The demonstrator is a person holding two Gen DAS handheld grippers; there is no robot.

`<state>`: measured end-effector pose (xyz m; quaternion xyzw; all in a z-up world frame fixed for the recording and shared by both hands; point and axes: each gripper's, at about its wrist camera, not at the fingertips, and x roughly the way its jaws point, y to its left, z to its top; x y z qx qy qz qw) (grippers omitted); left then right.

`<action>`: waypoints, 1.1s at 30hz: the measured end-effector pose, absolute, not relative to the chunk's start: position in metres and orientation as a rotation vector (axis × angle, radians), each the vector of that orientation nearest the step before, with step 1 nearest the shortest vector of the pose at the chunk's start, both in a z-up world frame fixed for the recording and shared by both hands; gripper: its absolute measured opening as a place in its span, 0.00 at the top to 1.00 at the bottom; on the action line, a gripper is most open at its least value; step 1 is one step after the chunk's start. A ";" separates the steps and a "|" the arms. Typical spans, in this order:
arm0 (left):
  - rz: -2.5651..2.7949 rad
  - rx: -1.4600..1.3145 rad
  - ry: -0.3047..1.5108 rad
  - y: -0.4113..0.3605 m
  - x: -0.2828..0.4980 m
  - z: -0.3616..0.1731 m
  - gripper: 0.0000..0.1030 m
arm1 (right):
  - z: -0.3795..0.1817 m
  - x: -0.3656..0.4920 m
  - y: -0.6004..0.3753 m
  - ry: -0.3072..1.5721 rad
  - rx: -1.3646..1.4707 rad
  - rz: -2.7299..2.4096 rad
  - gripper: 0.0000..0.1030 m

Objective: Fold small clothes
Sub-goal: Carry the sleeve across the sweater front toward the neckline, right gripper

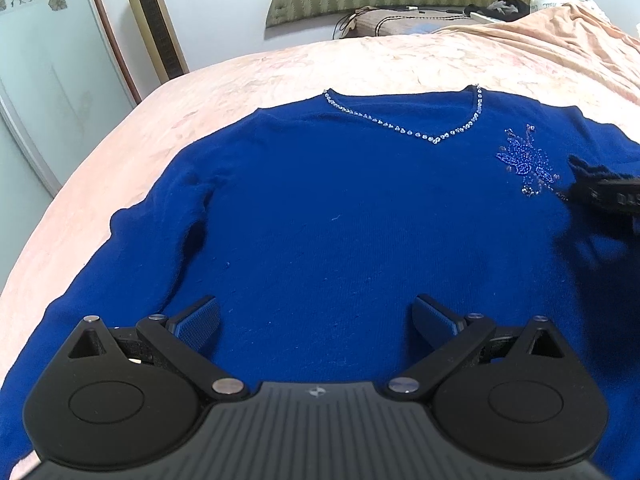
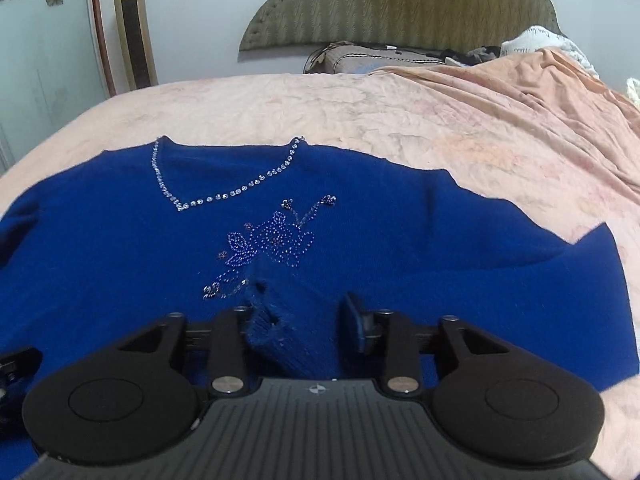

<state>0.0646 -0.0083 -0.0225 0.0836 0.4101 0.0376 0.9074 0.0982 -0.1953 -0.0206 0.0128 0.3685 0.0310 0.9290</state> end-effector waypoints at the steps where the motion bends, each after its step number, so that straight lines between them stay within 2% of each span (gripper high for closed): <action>1: 0.076 0.168 0.848 -0.008 0.065 -0.023 0.00 | -0.019 0.092 -0.197 0.753 0.040 0.061 0.58; 11: 0.064 0.176 0.852 -0.009 0.064 -0.025 0.00 | -0.020 0.071 -0.197 0.726 -0.013 0.067 0.58; 14: 0.061 0.172 0.854 -0.008 0.063 -0.025 0.00 | -0.023 0.076 -0.198 0.734 -0.021 0.070 0.72; 17: 0.061 0.177 0.850 -0.008 0.062 -0.025 0.00 | -0.021 0.076 -0.196 0.720 -0.045 0.066 0.90; 18: 0.062 0.178 0.848 -0.007 0.062 -0.024 0.00 | -0.019 0.074 -0.194 0.704 -0.069 0.059 0.92; 25: 0.087 0.181 0.843 -0.002 0.066 -0.023 0.00 | 0.013 0.068 -0.179 0.575 -0.180 0.066 0.93; 33: 0.105 0.184 0.844 0.007 0.065 -0.023 0.00 | 0.046 0.085 -0.178 0.510 -0.169 0.039 0.93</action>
